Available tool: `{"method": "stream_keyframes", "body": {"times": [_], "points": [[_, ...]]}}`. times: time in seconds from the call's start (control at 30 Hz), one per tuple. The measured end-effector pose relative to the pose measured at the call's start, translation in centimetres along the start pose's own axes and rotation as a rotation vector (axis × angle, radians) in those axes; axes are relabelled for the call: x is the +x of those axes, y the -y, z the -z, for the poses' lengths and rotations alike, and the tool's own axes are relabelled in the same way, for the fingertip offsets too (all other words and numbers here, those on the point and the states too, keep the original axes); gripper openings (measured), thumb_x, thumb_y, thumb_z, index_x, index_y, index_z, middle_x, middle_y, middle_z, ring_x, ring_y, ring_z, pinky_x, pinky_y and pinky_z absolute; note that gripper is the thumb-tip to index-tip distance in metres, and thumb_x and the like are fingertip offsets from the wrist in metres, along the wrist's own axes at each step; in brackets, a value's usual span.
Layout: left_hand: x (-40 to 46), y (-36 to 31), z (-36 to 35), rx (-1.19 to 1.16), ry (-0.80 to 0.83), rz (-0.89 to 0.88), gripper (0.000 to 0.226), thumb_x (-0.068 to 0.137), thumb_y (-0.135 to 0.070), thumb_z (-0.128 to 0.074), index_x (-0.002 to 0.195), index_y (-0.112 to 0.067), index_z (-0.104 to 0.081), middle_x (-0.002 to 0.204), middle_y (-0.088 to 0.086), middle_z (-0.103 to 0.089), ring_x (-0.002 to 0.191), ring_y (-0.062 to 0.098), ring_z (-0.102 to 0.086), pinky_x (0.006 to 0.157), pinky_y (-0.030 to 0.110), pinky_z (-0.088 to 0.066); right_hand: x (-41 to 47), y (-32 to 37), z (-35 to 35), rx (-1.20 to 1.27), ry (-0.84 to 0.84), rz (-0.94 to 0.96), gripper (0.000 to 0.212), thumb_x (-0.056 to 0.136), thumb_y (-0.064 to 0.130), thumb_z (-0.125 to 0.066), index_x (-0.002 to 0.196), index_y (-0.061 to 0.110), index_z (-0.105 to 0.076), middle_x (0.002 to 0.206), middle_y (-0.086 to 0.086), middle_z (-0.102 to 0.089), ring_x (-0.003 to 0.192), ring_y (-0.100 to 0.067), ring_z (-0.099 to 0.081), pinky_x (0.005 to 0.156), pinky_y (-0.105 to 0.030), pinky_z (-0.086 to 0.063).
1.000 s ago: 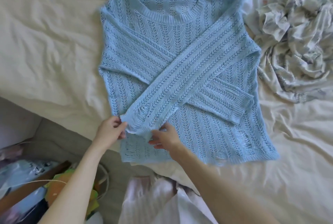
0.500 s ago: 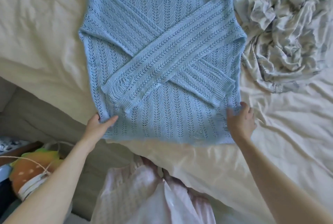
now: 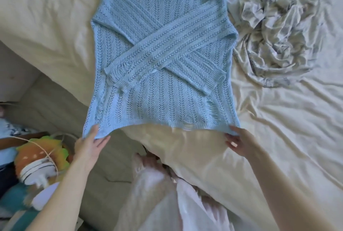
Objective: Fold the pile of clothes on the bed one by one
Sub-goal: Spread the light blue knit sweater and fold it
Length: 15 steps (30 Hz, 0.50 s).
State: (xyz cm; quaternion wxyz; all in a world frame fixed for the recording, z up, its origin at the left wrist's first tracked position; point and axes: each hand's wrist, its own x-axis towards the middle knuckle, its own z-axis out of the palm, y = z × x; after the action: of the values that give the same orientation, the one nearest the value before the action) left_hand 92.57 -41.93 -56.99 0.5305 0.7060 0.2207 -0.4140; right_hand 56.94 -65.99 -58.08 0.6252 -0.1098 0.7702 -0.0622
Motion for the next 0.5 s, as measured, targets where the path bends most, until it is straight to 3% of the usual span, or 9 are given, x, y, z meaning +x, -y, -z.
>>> {"method": "stream_keyframes", "body": {"times": [0.1,0.2,0.33,0.4,0.5], "points": [[-1.6,-0.2,-0.5,-0.099,-0.078,-0.06,0.011,0.094,-0.015,-0.056,0.102,-0.007,-0.056,0.108,0.009,-0.062,0.101,0.029,-0.061,0.089,0.043,-0.048,-1.4,-0.9,-0.3,0.238,0.038,0.051,0.005,0.095,0.007,-0.049,0.097,0.01,-0.053,0.089,-0.007,-0.056,0.082,-0.019,-0.059,0.094,-0.037,-0.042],[-3.3,-1.1,-0.6,-0.166,-0.133,-0.092,0.015,0.096,-0.01,-0.052,0.111,-0.005,-0.051,0.117,0.015,-0.058,0.104,0.031,-0.059,0.089,0.041,-0.049,-3.2,-1.0,0.2,0.384,0.031,0.116,0.015,0.098,0.004,-0.043,0.113,0.006,-0.046,0.092,-0.012,-0.056,0.095,-0.026,-0.058,0.095,-0.042,-0.045],[-6.0,-2.0,0.1,-0.264,-0.142,-0.068,0.015,0.098,-0.009,-0.047,0.113,-0.007,-0.049,0.116,0.013,-0.057,0.101,0.027,-0.059,0.092,0.042,-0.049,-5.8,-1.2,1.8,0.463,0.036,0.152,0.007,0.098,0.003,-0.042,0.101,0.002,-0.048,0.091,-0.015,-0.057,0.079,-0.026,-0.062,0.08,-0.043,-0.057],[-7.6,-2.0,0.7,-0.324,-0.147,-0.034,0.009,0.099,-0.01,-0.046,0.105,-0.008,-0.052,0.113,0.012,-0.057,0.099,0.025,-0.059,0.091,0.041,-0.05,-7.1,-1.5,2.6,0.493,0.043,0.166,0.013,0.099,0.002,-0.04,0.11,0.002,-0.046,0.09,-0.016,-0.057,0.076,-0.025,-0.062,0.086,-0.043,-0.055],[-9.8,-1.2,1.9,-0.419,-0.148,0.019,0.015,0.098,-0.011,-0.048,0.111,-0.004,-0.051,0.103,0.01,-0.06,0.1,0.022,-0.06,0.091,0.038,-0.051,-8.8,-2.7,4.2,0.494,0.015,0.18,0.026,0.098,0.0,-0.038,0.124,0.003,-0.043,0.089,-0.017,-0.056,0.074,-0.026,-0.06,0.093,-0.045,-0.048]]}}
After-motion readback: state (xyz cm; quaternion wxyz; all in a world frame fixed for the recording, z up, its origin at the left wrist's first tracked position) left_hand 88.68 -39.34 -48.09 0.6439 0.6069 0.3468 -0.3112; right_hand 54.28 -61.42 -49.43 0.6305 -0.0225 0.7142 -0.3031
